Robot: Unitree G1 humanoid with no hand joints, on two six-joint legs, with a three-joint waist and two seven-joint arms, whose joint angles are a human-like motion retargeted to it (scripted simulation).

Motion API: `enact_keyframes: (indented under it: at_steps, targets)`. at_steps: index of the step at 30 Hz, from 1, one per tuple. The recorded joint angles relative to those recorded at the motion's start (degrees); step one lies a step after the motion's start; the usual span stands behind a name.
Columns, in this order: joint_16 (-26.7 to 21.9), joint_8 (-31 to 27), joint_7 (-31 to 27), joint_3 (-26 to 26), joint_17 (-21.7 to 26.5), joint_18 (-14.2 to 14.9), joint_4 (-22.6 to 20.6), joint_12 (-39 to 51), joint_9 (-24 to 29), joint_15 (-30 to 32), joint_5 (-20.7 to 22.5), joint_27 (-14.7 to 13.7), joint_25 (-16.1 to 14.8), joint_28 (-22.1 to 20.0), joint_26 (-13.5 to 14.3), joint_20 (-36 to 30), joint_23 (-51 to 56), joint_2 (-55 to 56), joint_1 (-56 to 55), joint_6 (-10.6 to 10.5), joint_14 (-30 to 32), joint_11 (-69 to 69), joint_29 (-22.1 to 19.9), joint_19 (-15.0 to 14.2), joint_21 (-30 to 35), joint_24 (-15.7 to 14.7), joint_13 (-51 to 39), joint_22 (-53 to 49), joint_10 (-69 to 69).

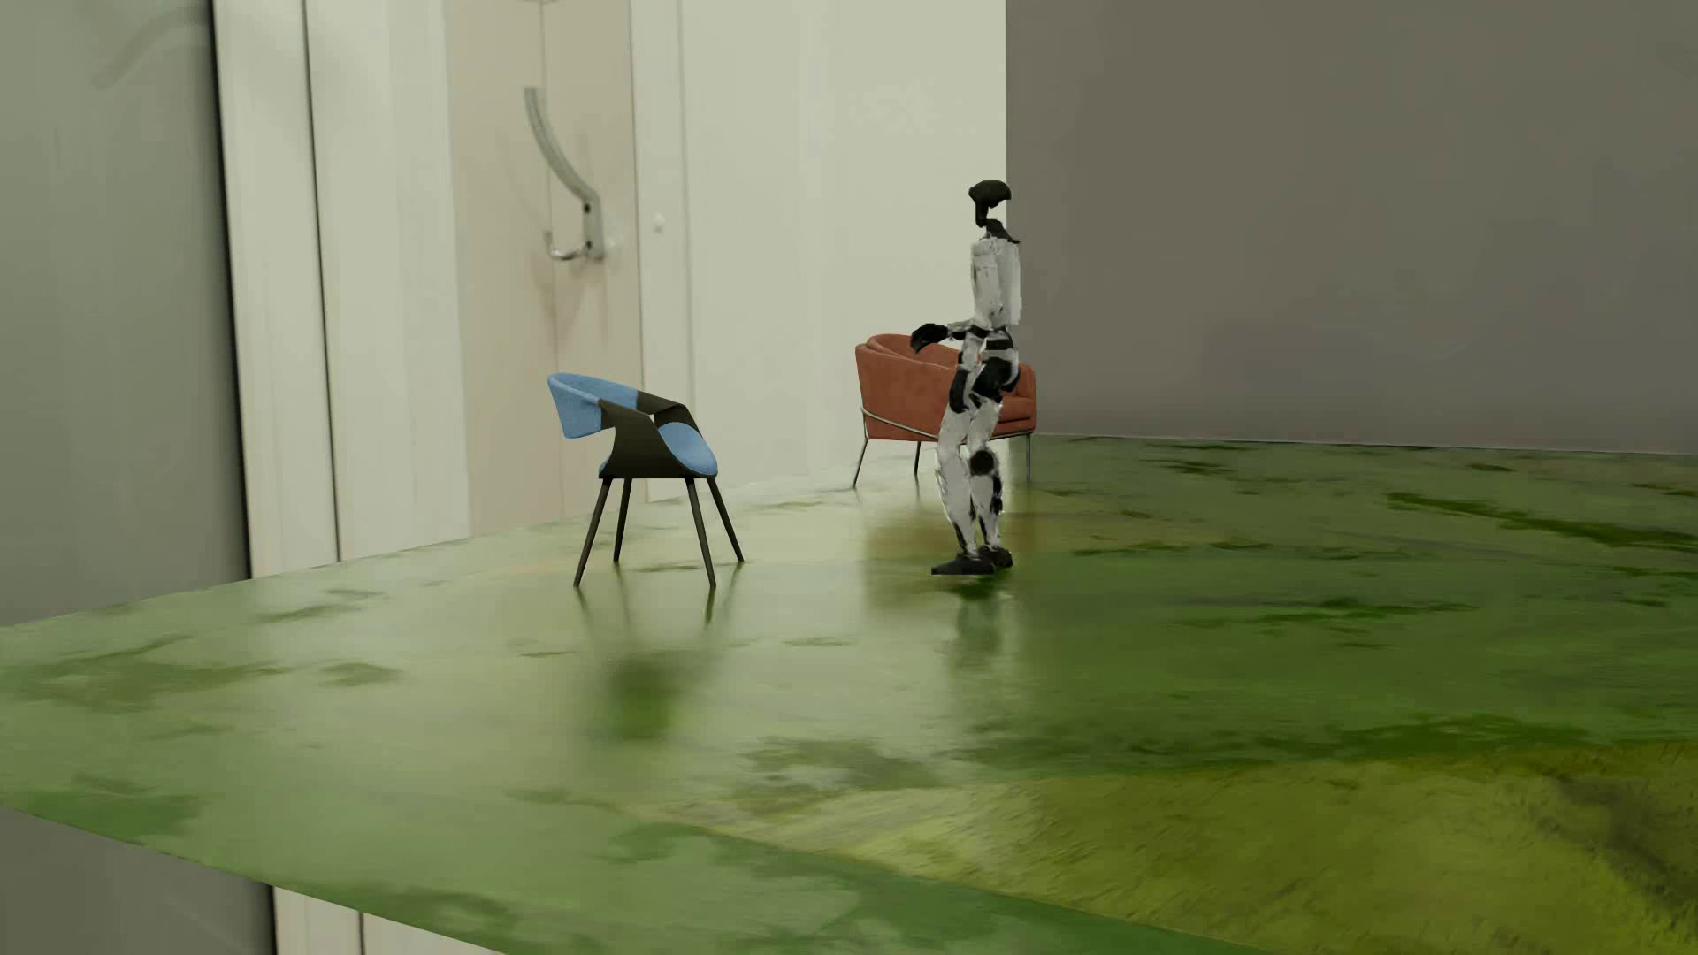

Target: Walk to the chair

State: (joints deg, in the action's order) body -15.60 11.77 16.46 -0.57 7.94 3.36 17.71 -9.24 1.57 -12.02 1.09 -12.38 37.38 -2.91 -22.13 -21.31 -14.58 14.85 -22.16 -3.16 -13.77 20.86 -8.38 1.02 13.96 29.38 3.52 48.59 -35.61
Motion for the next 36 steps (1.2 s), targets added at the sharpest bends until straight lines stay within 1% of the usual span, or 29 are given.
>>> enact_keyframes:
  at_steps: [1, 2, 4, 5, 6, 7, 8, 9, 10, 11, 12, 13, 14, 15, 16, 18, 19, 20, 21, 22, 23, 24, 25, 27, 28, 29, 31, 33, 36]
  targets:
    - [-0.02, -1.05, -0.11, 0.27, 0.66, -3.22, -2.40, -2.56, -0.30, 0.31, 0.06, 0.89, -0.23, 0.51, 0.04, -0.47, 0.02, -0.94, 2.36, -0.25, 5.54, -2.05, 1.40, -0.23, 0.31, -0.90, -0.09, 0.43, 8.22]
    - [0.07, -1.99, 1.91, 0.33, 0.82, -3.43, -2.37, -5.24, -0.51, 0.09, 0.39, 2.25, -0.85, 0.70, 0.20, -0.27, -0.86, -0.92, 4.32, -0.51, 4.54, -2.17, 2.24, -0.56, 0.10, -1.99, -0.06, 0.20, 11.21]
    - [2.19, -3.54, 4.38, 0.42, 0.24, -1.51, -2.98, -8.20, -0.68, -0.76, 0.16, 7.51, -1.52, 0.95, -0.39, -0.25, -4.48, -0.52, 7.14, -0.49, 5.77, -1.68, 1.79, -1.01, -2.71, -3.60, 1.36, 0.25, 15.37]
    - [3.08, -3.96, 4.87, 0.43, -1.04, -1.06, -3.37, -8.45, -0.71, -1.32, -0.26, 10.71, -1.04, 2.31, -0.59, -0.93, -6.78, -0.31, 7.50, -0.35, 5.71, -1.22, 0.01, -1.43, -5.78, -3.84, 2.96, 0.51, 15.85]
    - [3.64, -4.04, 5.12, 0.35, -2.93, -1.43, -3.97, -7.69, -0.77, -1.82, -0.82, 13.64, -1.07, 3.91, -0.52, -2.15, -9.16, -0.35, 7.56, -0.22, 5.57, -1.20, -2.65, -1.86, -9.63, -3.42, 4.81, 0.67, 16.15]
    - [3.90, -3.74, 5.04, 0.18, -5.10, -1.87, -4.64, -6.12, -0.85, -2.16, -1.42, 16.31, -2.92, 4.72, -0.18, -3.41, -11.72, -0.75, 7.66, -0.09, 5.51, -1.56, -4.93, -2.17, -13.77, -2.74, 6.61, 0.69, 16.51]
    - [3.83, -3.29, 4.73, -0.01, -6.69, -2.10, -5.38, -4.17, -0.95, -2.37, -2.06, 18.32, -5.63, 4.18, 0.30, -4.07, -14.39, -1.19, 7.79, 0.05, 5.50, -1.99, -5.86, -2.50, -17.64, -2.23, 8.24, 0.55, 16.95]
    - [4.52, -2.72, 4.17, -0.14, -6.95, -2.19, -6.23, -1.42, -1.06, -2.55, -2.82, 20.04, -7.70, 2.49, 0.10, -4.09, -17.47, -1.69, 7.89, 0.19, 5.53, -2.42, -5.76, -2.92, -19.52, -1.96, 9.57, 0.52, 17.29]
    - [4.64, -2.10, 3.49, -0.19, -5.78, -2.35, -7.10, 1.39, -1.17, -2.77, -3.62, 21.37, -7.81, 1.13, 0.70, -4.52, -20.78, -2.03, 7.89, 0.32, 5.39, -2.51, -4.03, -3.32, -19.52, -1.10, 11.14, 0.13, 17.45]
    - [4.52, -1.51, 2.94, -0.18, -4.45, -2.61, -7.87, 4.35, -1.25, -3.05, -4.43, 23.62, -5.98, 0.37, 1.13, -6.39, -23.92, -2.14, 7.86, 0.45, 5.20, -2.12, -1.13, -3.68, -17.86, 1.92, 11.92, -0.35, 17.41]
    - [5.02, -1.12, 2.54, -0.18, -2.80, -2.91, -8.54, 6.97, -1.28, -3.49, -5.22, 25.00, -3.51, -0.65, 1.33, -5.93, -26.73, -1.88, 7.70, 0.58, 4.84, -1.19, 2.65, -3.95, -15.85, 2.34, 13.11, -1.58, 17.14]
    - [5.73, -0.85, 2.28, -0.23, -1.37, -3.21, -9.10, 8.75, -1.27, -4.06, -5.98, 26.02, -1.15, -1.67, 2.58, -4.16, -29.17, -1.38, 7.40, 0.74, 4.34, 0.08, 6.68, -4.18, -14.14, 0.88, 13.68, -3.94, 16.61]
    - [6.05, -0.74, 2.10, -0.36, -0.37, -3.52, -9.58, 10.03, -1.22, -4.70, -6.72, 26.86, 0.75, -3.02, 4.51, -2.75, -31.14, -0.77, 7.08, 0.93, 3.79, 1.61, 10.04, -4.44, -13.18, -0.42, 13.85, -6.69, 15.90]
    - [6.13, -0.82, 1.93, -0.53, 0.18, -3.83, -10.09, 11.09, -1.14, -5.62, -7.55, 27.60, 1.93, -4.42, 6.49, -2.03, -32.41, 0.10, 6.67, 1.17, 3.06, 3.70, 12.05, -4.76, -13.23, -1.09, 13.85, -9.34, 14.91]
    - [6.04, -1.10, 1.85, -0.69, 0.46, -4.14, -10.57, 11.91, -1.00, -6.70, -8.50, 28.01, 2.71, -5.72, 8.01, -1.74, -32.88, 1.52, 6.16, 1.46, 1.99, 6.77, 12.74, -5.10, -13.87, -1.20, 13.73, -11.75, 13.55]
    - [5.42, -2.77, 2.59, -0.93, 0.84, -4.69, -11.01, 12.56, -0.60, -7.17, -10.16, 27.08, 3.51, -7.04, 9.63, -1.49, -31.75, 6.09, 5.46, 2.09, -0.52, 15.69, 12.18, -5.87, -15.36, -0.56, 12.97, -15.87, 10.55]
    - [5.12, -4.50, 3.30, -1.06, 0.96, -4.78, -10.94, 12.32, -0.41, -6.65, -10.49, 26.12, 3.63, -7.42, 10.02, -1.15, -30.62, 8.61, 5.26, 2.41, -1.55, 20.26, 10.97, -7.00, -15.98, -0.59, 12.30, -17.16, 9.05]
    - [4.81, -7.12, 4.00, -1.18, 0.85, -4.76, -10.82, 12.01, -0.31, -7.81, -10.03, 25.09, 3.59, -7.59, 10.11, -0.95, -29.37, 10.31, 5.19, 2.71, -2.28, 22.98, 9.31, -8.33, -16.50, -0.99, 11.61, -17.34, 7.87]
    - [4.42, -10.36, 4.49, -1.27, 0.40, -4.68, -10.65, 11.90, -0.31, -9.63, -8.67, 24.04, 3.49, -7.19, 9.66, -1.16, -28.01, 10.63, 5.49, 2.92, -2.58, 22.26, 7.64, -8.50, -16.76, -1.61, 11.06, -16.22, 7.63]
    - [3.91, -12.22, 4.81, -1.27, -0.16, -4.53, -10.51, 12.09, -0.45, -9.54, -7.92, 22.86, 3.39, -6.19, 8.49, -1.99, -26.49, 9.51, 6.16, 3.04, -2.53, 17.82, 6.66, -8.36, -16.54, -2.03, 10.73, -13.90, 8.21]
    - [3.29, -11.94, 5.02, -1.17, -0.73, -4.47, -10.30, 12.50, -0.70, -6.83, -7.83, 21.50, 3.24, -4.69, 6.92, -3.36, -24.76, 7.27, 7.12, 3.09, -2.04, 11.45, 6.42, -8.31, -15.85, -2.14, 10.59, -10.83, 9.64]
    - [2.90, -11.61, 5.16, -1.04, -0.86, -4.40, -10.39, 13.00, -0.89, -6.79, -7.76, 20.10, 3.13, -2.69, 5.21, -5.24, -22.73, 5.58, 7.81, 3.16, -1.80, 8.76, 6.34, -6.49, -15.09, -1.79, 10.82, -7.41, 10.29]
    - [2.57, -11.36, 5.28, -0.86, -1.43, -4.28, -10.20, 12.82, -0.97, -5.99, -7.46, 19.39, 2.88, -0.85, 3.35, -6.55, -21.04, 4.07, 8.60, 3.19, -1.55, 6.49, 5.96, -6.27, -14.16, -1.43, 10.42, -4.52, 11.01]
    - [3.12, -11.72, 6.17, -0.44, -1.36, -3.90, -9.15, 11.42, -0.87, -4.96, -6.43, 17.35, 1.59, -0.81, 0.21, -6.44, -18.83, 2.81, 9.32, 2.88, -1.54, 4.06, 5.07, -6.54, -12.79, -2.58, 10.75, 1.09, 11.19]
    - [3.54, -11.90, 6.56, -0.23, -0.96, -3.61, -8.63, 10.14, -0.84, -4.81, -5.95, 17.08, 1.25, -0.45, -0.37, -6.49, -18.29, 2.60, 9.51, 2.73, -1.42, 3.50, 5.45, -6.73, -12.09, -3.41, 10.71, 3.08, 11.35]
    - [3.56, -11.77, 6.67, -0.04, -0.55, -3.37, -8.23, 8.88, -0.79, -4.72, -5.56, 17.03, 1.18, 0.86, -0.10, -7.40, -17.75, 2.42, 9.62, 2.63, -1.22, 3.09, 5.67, -6.58, -11.72, -3.74, 10.89, 4.38, 11.66]
    - [2.89, -11.44, 6.45, 0.22, -0.46, -2.99, -7.59, 6.46, -0.59, -4.62, -4.95, 17.24, 0.35, 3.18, 1.39, -8.83, -17.58, 2.64, 9.23, 2.51, -0.95, 3.04, 4.60, -5.97, -12.31, -4.42, 11.75, 5.00, 11.69]
    - [2.56, -10.79, 5.66, 0.48, -0.29, -2.59, -7.21, 4.47, -0.29, -4.95, -4.73, 18.42, -0.50, 1.48, 2.06, -8.70, -19.42, 3.08, 8.44, 2.49, -0.94, 3.74, 3.98, -5.38, -12.60, -4.99, 12.95, 4.45, 11.01]
    - [2.99, -9.08, 3.88, 0.76, 0.72, -2.22, -7.15, 3.58, 0.11, -5.24, -4.86, 21.25, 0.12, -0.66, 2.42, -7.72, -24.17, 3.32, 7.17, 2.51, -0.52, 4.03, 5.60, -4.72, -11.76, -5.78, 14.39, 3.18, 10.54]
